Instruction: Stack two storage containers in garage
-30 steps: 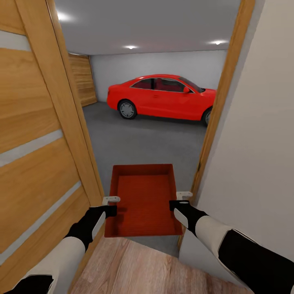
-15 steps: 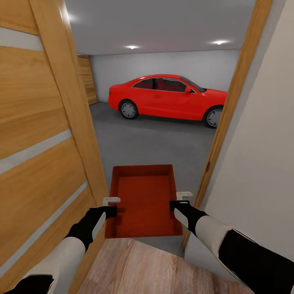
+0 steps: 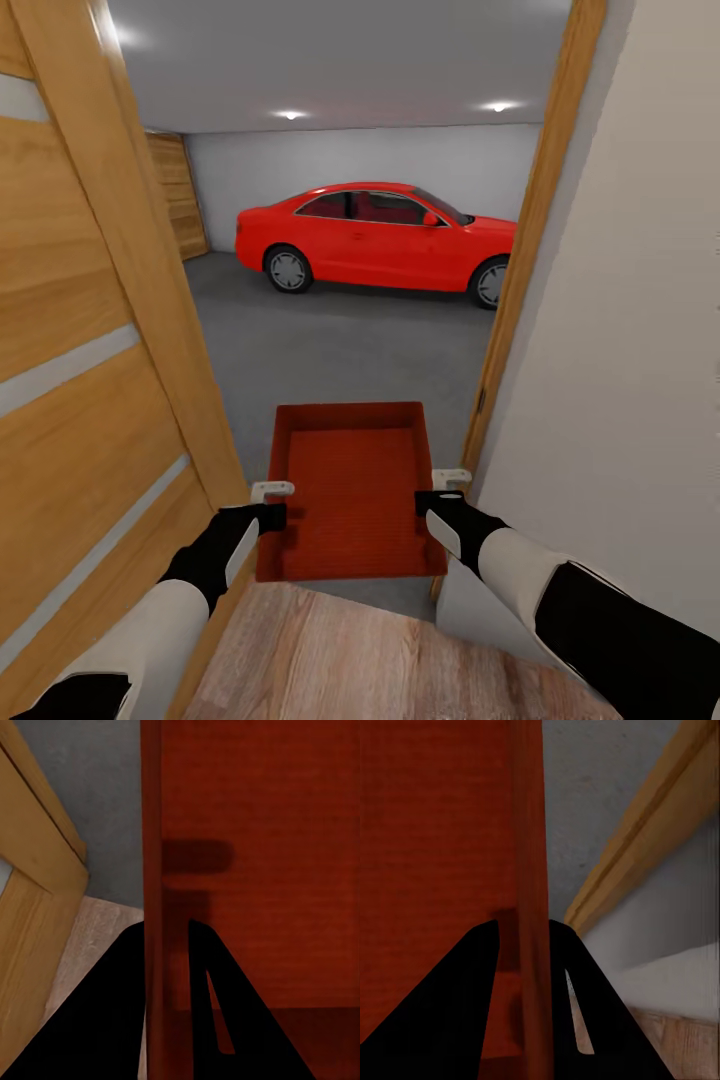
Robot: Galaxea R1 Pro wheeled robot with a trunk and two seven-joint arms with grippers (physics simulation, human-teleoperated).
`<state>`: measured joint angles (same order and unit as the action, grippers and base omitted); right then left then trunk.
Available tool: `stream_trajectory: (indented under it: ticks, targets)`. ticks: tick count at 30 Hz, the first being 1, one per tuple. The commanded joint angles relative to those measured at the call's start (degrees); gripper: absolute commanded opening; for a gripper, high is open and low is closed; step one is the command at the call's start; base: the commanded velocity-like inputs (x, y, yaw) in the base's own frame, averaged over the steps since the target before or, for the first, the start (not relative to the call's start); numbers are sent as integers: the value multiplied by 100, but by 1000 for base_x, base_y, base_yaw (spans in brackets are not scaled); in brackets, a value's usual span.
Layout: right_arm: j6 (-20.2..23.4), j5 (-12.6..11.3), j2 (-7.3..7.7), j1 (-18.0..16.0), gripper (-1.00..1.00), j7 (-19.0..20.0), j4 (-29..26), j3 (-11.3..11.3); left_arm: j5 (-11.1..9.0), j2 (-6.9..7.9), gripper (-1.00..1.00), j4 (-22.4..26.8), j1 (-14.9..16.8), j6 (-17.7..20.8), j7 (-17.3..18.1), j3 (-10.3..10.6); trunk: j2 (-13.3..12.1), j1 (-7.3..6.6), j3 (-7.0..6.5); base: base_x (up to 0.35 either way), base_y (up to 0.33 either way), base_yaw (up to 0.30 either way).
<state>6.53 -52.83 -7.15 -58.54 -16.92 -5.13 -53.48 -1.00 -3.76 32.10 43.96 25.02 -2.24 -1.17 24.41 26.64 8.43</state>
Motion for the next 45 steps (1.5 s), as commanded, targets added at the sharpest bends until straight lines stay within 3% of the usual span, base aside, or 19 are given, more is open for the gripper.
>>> stream_trajectory:
  ticks: [1,12,27,45]
  targets:
    - [-162,53,38,-8,-100,-22,-32,5,-164,7,-100,-55,-1,29,-49,64,12,3,11,0,85,-125]
    - [-163,53,42,-8,-100,-22,-32,5,-164,-2,-100,-64,-1,31,-40,71,12,3,11,0,264,-17]
    - [-160,53,42,-8,-100,-23,-32,5,-164,2,-100,-64,-1,29,-40,73,12,3,11,0,27,-188]
    - [-160,53,43,-8,-100,-29,-32,5,-159,1,-100,-64,-1,29,-31,73,12,3,11,38,224,-41]
